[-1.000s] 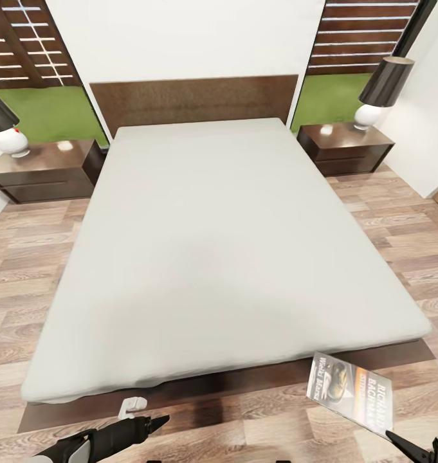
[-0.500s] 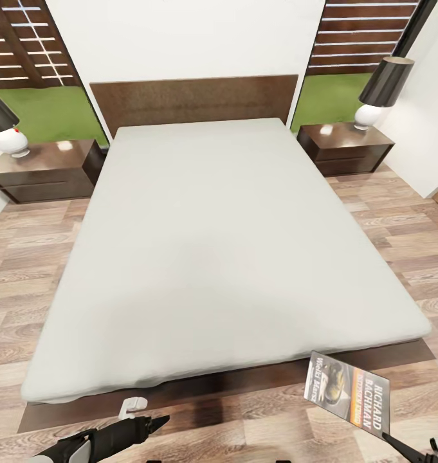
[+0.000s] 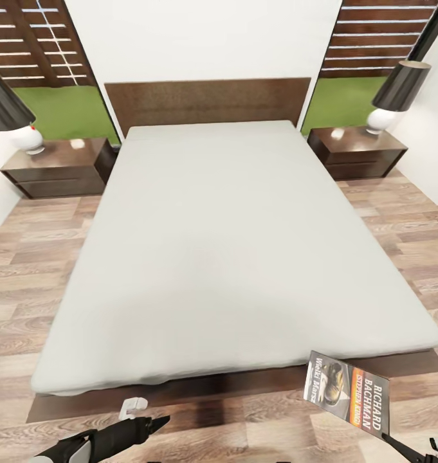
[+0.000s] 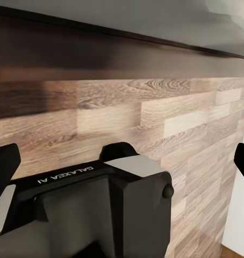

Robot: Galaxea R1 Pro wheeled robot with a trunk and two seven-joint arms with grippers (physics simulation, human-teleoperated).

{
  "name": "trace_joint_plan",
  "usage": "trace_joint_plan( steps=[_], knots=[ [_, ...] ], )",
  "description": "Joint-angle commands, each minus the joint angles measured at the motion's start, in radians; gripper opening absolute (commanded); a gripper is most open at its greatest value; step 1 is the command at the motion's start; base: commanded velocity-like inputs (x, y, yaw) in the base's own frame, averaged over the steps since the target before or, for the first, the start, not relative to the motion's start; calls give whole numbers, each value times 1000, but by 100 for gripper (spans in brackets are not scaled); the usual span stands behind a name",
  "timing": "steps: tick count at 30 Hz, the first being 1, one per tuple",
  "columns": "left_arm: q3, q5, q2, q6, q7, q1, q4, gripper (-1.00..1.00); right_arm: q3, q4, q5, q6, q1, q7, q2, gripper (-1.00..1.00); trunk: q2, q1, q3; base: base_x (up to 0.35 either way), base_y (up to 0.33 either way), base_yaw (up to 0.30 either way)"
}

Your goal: In the bedroom, move the book from the bed onto either nightstand, and place the two sandals side by side next to the bed.

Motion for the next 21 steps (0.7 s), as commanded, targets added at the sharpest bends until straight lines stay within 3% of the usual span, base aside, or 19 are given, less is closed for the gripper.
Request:
trace_joint_plan(
  steps=[1, 16, 21],
  knots=[
    [8, -10, 0, -1, -3, -1, 0, 100, -6, 0, 4, 10, 0, 4, 0, -100, 0, 0, 0, 0, 0, 216],
    [8, -10, -6, -1, -3, -1, 0, 100, -7, 0, 4, 7, 0, 4, 8, -100, 0, 0, 0, 0, 0, 48],
    [8, -10, -6, -1, -3, -1, 0, 100, -7, -2, 4, 8, 0, 4, 8, -100, 0, 0, 0, 0, 0, 210]
  ],
)
